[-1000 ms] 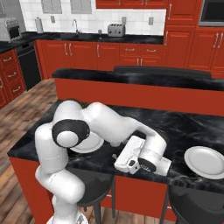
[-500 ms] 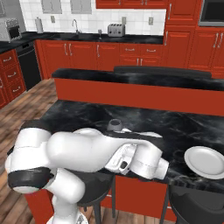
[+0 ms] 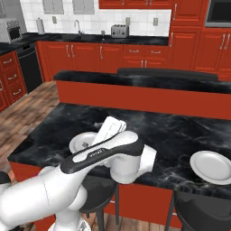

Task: Retrieve the wine glasses from the counter and place one next to each plate.

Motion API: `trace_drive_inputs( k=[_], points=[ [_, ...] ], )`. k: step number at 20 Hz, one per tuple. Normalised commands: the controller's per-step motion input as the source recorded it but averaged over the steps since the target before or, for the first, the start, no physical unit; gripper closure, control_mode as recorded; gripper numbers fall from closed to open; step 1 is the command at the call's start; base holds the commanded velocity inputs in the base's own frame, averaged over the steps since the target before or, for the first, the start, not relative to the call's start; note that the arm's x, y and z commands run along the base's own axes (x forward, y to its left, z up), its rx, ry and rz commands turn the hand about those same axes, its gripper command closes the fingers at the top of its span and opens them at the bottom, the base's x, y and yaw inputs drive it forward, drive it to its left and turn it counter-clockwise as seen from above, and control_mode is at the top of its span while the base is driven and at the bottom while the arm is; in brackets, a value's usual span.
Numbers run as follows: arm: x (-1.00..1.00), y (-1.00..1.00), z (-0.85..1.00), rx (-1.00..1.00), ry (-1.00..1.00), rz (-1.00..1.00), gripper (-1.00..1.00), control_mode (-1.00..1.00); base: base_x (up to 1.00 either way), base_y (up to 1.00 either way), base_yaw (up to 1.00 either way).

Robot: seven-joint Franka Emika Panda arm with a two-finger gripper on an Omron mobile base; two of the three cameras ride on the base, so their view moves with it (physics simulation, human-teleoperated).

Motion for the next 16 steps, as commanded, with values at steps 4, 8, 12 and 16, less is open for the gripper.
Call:
trace_drive_inputs(
  k=[4, 8, 12, 16],
  points=[
    [-0.88, 0.40, 0.40, 0.00, -0.28, 0.00, -1.00, -1.00, 0.00, 0.00, 0.00],
    [-0.60, 0.31, 0.26, 0.00, -0.19, 0.00, -1.00, -1.00, 0.00, 0.00, 0.00],
    [-0.15, 0.04, 0.45, 0.00, -0.04, 0.01, -1.00, -1.00, 0.00, 0.00, 0.00],
    [-0.14, 0.00, 0.53, 0.00, -0.09, 0.09, -1.00, -1.00, 0.00, 0.00, 0.00]
  ],
)
